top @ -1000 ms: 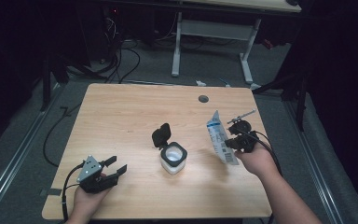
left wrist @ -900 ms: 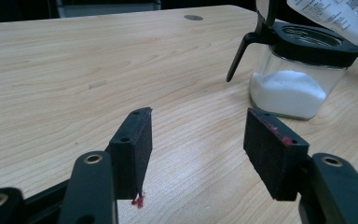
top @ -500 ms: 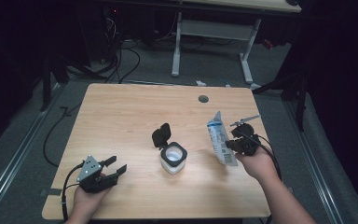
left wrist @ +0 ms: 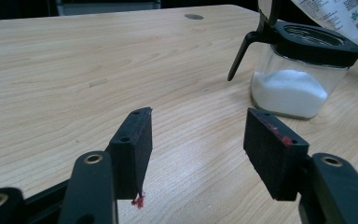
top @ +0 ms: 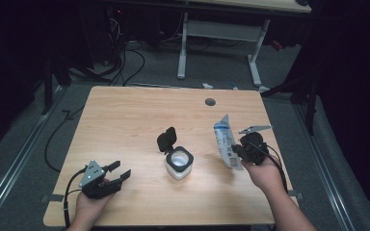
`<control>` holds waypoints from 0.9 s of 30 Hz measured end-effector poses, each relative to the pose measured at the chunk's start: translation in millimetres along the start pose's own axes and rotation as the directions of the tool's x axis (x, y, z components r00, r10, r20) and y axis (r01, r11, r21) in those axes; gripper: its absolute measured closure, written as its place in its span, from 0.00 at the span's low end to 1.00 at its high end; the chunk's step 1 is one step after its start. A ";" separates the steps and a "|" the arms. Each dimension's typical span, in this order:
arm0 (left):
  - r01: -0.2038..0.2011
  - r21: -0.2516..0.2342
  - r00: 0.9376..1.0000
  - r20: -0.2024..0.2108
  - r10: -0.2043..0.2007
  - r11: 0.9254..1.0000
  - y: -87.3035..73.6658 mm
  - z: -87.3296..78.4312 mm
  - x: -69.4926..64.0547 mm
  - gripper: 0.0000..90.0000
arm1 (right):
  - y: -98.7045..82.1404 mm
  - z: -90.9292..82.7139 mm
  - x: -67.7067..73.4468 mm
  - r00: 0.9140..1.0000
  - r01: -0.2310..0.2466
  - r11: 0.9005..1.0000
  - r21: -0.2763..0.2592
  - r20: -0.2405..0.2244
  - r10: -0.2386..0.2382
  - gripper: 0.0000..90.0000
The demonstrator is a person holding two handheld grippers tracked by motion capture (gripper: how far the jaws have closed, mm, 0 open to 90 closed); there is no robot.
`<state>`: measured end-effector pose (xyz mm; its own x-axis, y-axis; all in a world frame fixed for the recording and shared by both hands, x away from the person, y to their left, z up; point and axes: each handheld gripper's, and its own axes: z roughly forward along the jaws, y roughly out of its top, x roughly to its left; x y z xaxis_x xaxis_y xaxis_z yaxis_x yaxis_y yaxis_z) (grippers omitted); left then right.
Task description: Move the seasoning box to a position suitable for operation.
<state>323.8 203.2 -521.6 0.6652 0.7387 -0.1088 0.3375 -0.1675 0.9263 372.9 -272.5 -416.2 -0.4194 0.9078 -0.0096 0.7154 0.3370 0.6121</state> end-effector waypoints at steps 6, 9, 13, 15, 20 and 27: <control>-0.002 0.000 1.000 -0.001 0.002 1.000 0.0 0.0 0.6 0.47 | -7.4 0.7 1.3 1.000 0.003 0.998 -0.059 -0.007 -0.003 1.00; -0.003 0.001 1.000 -0.002 0.003 1.000 0.0 0.1 0.7 0.47 | -10.6 0.9 2.1 1.000 0.008 0.996 -0.085 0.003 -0.008 1.00; -0.005 0.001 1.000 0.000 0.005 1.000 0.0 0.0 0.7 0.47 | -16.8 2.3 1.6 1.000 -0.022 0.992 -0.127 -0.002 0.022 1.00; -0.003 0.002 1.000 0.001 0.003 1.000 -0.1 0.0 0.9 0.47 | -19.9 3.3 1.9 1.000 -0.021 0.989 -0.144 0.002 0.022 1.00; -0.003 0.003 1.000 0.001 0.003 1.000 -0.3 0.2 1.6 0.47 | -27.5 6.3 1.8 0.999 -0.040 0.981 -0.187 -0.004 0.040 1.00; 0.001 0.004 1.000 0.000 -0.001 1.000 -0.5 -0.1 2.8 0.47 | -36.8 8.5 0.2 0.999 -0.050 0.970 -0.236 -0.004 0.050 1.00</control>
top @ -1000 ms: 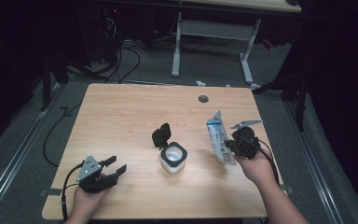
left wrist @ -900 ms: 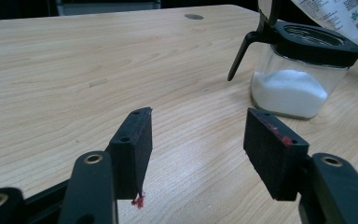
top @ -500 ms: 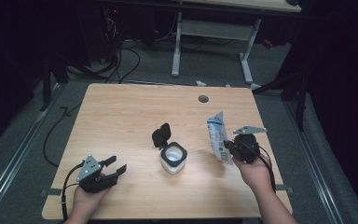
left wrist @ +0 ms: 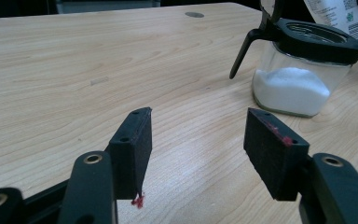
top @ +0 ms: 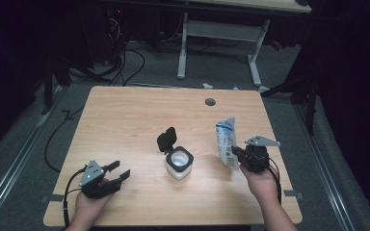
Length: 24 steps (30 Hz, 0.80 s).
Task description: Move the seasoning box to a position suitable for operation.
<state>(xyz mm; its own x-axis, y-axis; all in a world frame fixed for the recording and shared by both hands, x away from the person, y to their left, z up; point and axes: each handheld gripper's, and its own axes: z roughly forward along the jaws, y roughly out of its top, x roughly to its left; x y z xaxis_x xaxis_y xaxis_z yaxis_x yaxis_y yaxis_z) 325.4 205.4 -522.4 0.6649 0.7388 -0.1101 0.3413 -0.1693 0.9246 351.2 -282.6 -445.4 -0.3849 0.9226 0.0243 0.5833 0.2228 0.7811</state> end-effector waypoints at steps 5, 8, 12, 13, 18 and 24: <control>0.000 0.001 1.000 0.000 0.000 1.000 -0.1 0.2 0.0 0.47 | -4.6 0.1 -2.1 1.000 -0.008 0.999 -0.035 0.000 0.008 1.00; 0.000 0.002 1.000 0.002 0.000 1.000 -0.2 0.6 -0.2 0.47 | -6.8 -0.3 -3.0 1.000 -0.017 0.999 -0.051 0.001 0.017 1.00; 0.000 0.003 1.000 0.002 0.000 1.000 -0.3 0.6 -0.2 0.47 | -9.3 -0.8 -3.4 1.000 -0.017 0.997 -0.076 0.013 0.018 1.00; 0.001 0.002 1.000 0.002 -0.001 1.000 -0.2 0.5 -0.1 0.47 | -9.6 -0.7 -3.5 1.000 -0.017 0.996 -0.083 0.015 0.018 1.00; 0.002 0.001 1.000 0.001 -0.002 1.000 -0.2 0.1 0.2 0.47 | -11.7 1.8 -3.3 0.999 -0.023 0.993 -0.116 0.020 0.025 1.00; 0.002 0.002 1.000 -0.001 -0.002 1.000 -0.3 0.1 0.4 0.47 | -16.7 7.9 -3.3 0.999 -0.016 0.985 -0.170 0.026 0.021 1.00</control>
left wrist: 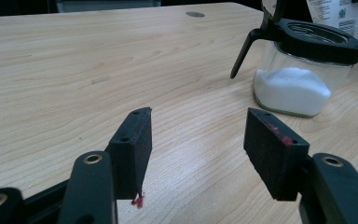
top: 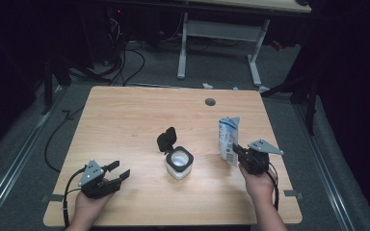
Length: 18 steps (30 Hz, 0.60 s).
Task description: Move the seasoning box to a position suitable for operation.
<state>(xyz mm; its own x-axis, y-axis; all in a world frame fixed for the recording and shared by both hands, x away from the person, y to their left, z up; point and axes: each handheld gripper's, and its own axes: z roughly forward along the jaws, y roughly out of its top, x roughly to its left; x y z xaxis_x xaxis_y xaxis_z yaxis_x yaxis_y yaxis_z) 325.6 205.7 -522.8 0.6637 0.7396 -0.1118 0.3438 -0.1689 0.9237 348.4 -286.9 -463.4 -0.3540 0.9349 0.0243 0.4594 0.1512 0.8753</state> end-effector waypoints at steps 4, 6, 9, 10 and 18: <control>-0.002 0.002 1.000 0.000 0.002 1.000 -0.2 0.4 -0.3 0.47 | -3.4 4.7 -2.4 1.000 -0.009 0.999 -0.037 0.007 0.009 1.00; -0.003 0.001 1.000 -0.002 0.003 1.000 -0.2 0.6 -0.2 0.47 | -4.1 7.8 -4.4 1.000 -0.012 0.999 -0.041 0.009 0.012 1.00; -0.004 0.002 1.000 -0.001 0.004 1.000 -0.3 0.7 -0.1 0.47 | -5.1 11.4 -6.0 1.000 -0.005 0.998 -0.059 0.020 0.006 1.00; -0.004 0.002 1.000 -0.001 0.004 1.000 -0.3 0.8 -0.2 0.47 | -5.2 12.5 -7.0 1.000 -0.007 0.998 -0.062 0.020 0.008 1.00; -0.006 0.004 1.000 -0.003 0.006 1.000 -0.6 1.7 0.6 0.47 | -10.7 25.4 -12.6 0.999 -0.017 0.996 -0.090 0.041 0.021 1.00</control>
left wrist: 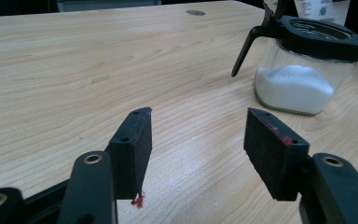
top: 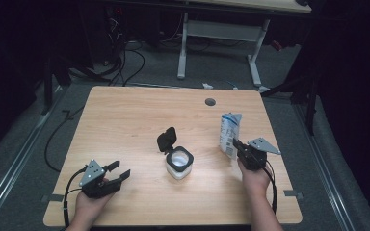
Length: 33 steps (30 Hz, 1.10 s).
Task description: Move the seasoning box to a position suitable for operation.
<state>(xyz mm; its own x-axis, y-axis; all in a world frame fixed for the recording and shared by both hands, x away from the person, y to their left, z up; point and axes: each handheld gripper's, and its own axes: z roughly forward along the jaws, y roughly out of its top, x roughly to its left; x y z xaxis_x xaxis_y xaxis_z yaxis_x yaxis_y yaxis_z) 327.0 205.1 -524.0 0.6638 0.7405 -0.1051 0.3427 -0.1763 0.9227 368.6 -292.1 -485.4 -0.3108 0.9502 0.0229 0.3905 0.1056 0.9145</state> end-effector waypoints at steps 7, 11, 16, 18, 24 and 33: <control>0.002 -0.004 1.000 -0.004 -0.002 1.000 0.4 -0.9 0.3 0.47 | -7.3 5.7 0.7 1.000 0.009 1.000 -0.003 0.006 -0.009 1.00; -0.002 -0.002 1.000 -0.002 0.002 1.000 0.6 -0.7 -0.2 0.47 | -9.3 3.7 -0.1 1.000 0.000 1.000 -0.009 0.011 0.000 0.99; -0.002 -0.003 1.000 -0.004 0.002 1.000 0.8 -0.9 0.0 0.47 | -12.3 1.5 2.2 1.000 0.014 1.000 0.001 0.015 -0.014 0.97; -0.002 -0.004 1.000 -0.004 0.002 1.000 0.8 -1.2 -0.1 0.47 | -14.0 1.6 2.5 1.000 0.012 1.000 0.006 0.018 -0.012 0.96; -0.002 -0.004 1.000 -0.005 0.002 1.000 0.8 -1.4 0.3 0.47 | -18.2 1.0 3.3 1.000 0.008 1.000 0.019 0.017 -0.008 0.93; -0.003 -0.003 1.000 -0.005 0.003 1.000 0.9 -1.6 0.2 0.47 | -17.4 -0.7 1.9 1.000 -0.001 1.000 0.014 0.028 0.000 0.89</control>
<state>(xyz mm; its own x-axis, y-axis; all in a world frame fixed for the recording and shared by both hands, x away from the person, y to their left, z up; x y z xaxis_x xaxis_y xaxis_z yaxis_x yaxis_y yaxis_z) 326.3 206.1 -522.5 0.6616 0.7431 -0.1002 0.3383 -0.1766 0.9243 360.6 -292.3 -501.0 -0.2866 0.9580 0.0120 0.4024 0.1090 0.9089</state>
